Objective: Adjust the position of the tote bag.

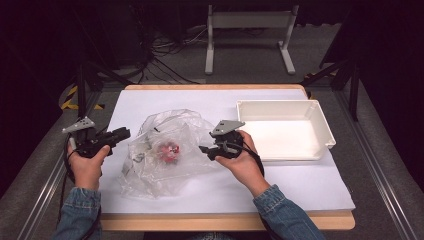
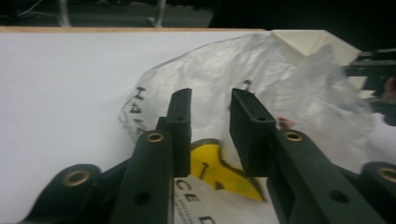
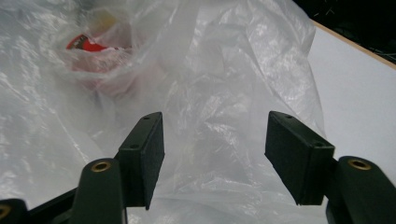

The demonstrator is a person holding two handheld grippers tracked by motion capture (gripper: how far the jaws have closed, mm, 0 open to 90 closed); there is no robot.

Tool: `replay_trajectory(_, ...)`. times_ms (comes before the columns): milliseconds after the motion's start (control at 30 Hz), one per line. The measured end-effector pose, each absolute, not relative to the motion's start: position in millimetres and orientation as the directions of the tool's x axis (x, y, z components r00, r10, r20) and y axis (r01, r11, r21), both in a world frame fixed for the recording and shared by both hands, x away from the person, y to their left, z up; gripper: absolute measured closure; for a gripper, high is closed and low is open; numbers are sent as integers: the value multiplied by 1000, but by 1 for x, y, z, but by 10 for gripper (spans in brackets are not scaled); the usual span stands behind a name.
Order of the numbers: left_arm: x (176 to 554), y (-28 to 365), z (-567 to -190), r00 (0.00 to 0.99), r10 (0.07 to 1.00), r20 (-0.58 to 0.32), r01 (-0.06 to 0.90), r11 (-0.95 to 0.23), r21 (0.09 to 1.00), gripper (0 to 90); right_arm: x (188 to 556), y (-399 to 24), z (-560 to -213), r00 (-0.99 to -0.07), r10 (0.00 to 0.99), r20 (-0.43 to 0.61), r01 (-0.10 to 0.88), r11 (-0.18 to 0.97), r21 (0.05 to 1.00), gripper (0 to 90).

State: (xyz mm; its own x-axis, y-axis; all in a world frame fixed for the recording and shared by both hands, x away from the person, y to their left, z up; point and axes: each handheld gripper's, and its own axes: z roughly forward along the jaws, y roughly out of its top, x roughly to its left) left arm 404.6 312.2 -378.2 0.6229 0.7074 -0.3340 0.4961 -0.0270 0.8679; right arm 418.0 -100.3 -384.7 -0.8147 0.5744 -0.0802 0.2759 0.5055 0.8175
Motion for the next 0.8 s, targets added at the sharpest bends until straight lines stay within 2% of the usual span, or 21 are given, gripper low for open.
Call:
replay_trajectory(133,400,307,-371,656,655,-376,505,-10,863,529,416,-102,-381,-816,572,-82,265,496,827,377)
replay_trajectory(333,409,292,-381,649,646,-403,571,-63,818,493,407,-99,-367,-837,542,-73,227,466,855,362)
replay_trajectory(367,410,291,-383,652,637,-411,581,-72,811,529,404,-98,-364,-846,529,-68,219,461,860,359)
replay_trajectory(500,411,284,-385,692,607,-391,575,-136,806,860,399,-91,-358,-869,492,-55,194,440,877,336)
replay_trajectory(533,411,283,-385,694,608,-385,572,-141,808,899,400,-89,-357,-874,485,-34,199,420,885,327)
replay_trajectory(800,410,274,-382,718,611,-334,547,-199,813,900,422,-69,-358,-869,492,51,260,367,893,308)
